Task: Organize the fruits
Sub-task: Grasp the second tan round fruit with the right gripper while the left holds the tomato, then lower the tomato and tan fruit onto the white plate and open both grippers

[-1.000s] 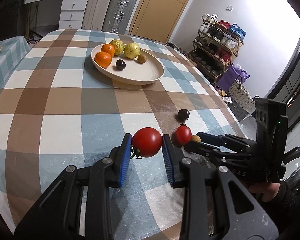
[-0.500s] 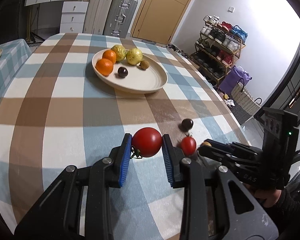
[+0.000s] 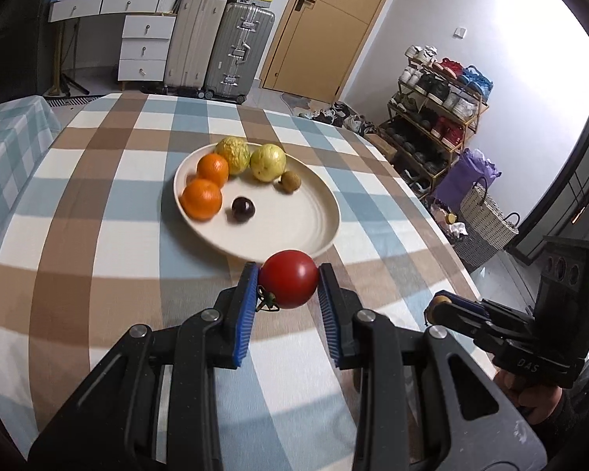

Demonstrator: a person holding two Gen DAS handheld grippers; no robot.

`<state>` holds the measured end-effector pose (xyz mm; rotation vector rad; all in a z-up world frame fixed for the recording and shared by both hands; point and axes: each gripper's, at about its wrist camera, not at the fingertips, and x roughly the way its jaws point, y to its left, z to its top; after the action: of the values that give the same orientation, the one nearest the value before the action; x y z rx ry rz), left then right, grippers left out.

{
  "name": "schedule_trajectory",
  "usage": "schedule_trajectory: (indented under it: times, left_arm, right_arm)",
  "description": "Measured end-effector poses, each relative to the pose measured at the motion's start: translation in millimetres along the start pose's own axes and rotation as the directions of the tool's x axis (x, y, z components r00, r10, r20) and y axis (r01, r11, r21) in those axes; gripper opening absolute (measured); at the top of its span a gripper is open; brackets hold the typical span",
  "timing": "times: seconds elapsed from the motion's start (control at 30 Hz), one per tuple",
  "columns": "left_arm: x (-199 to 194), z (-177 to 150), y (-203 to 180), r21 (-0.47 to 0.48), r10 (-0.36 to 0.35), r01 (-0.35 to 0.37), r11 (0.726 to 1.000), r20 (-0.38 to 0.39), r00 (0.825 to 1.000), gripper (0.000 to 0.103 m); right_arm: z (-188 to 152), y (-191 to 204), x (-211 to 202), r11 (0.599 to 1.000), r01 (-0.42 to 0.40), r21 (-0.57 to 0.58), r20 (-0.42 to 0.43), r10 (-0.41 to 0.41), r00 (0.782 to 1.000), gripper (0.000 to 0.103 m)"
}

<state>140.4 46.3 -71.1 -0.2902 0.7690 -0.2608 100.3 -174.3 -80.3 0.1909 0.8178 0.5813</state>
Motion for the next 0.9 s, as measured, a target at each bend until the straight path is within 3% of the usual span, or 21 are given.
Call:
schedule_trajectory:
  times: [0.37, 0.63, 0.9]
  left_arm:
    - [50, 50, 5, 0.014, 0.018, -0.017, 1.000, -0.018, 1.000, 0.027]
    - [94, 84, 22, -0.010, 0.004, -0.005, 1.000, -0.057, 0.998, 0.027]
    - [142, 96, 41, -0.039, 0.015, -0.020, 0.999, -0.109, 0.994, 0.027]
  right_arm:
    - [63, -6, 30, 0.999, -0.024, -0.032, 0.015, 0.024, 1.000, 0.026]
    - [101, -11, 76, 0.997, -0.018, -0.070, -0.019, 0.016, 1.000, 0.026]
    - [127, -27, 130, 0.998, -0.066, -0.001, -0.076, 0.066, 0.995, 0.026]
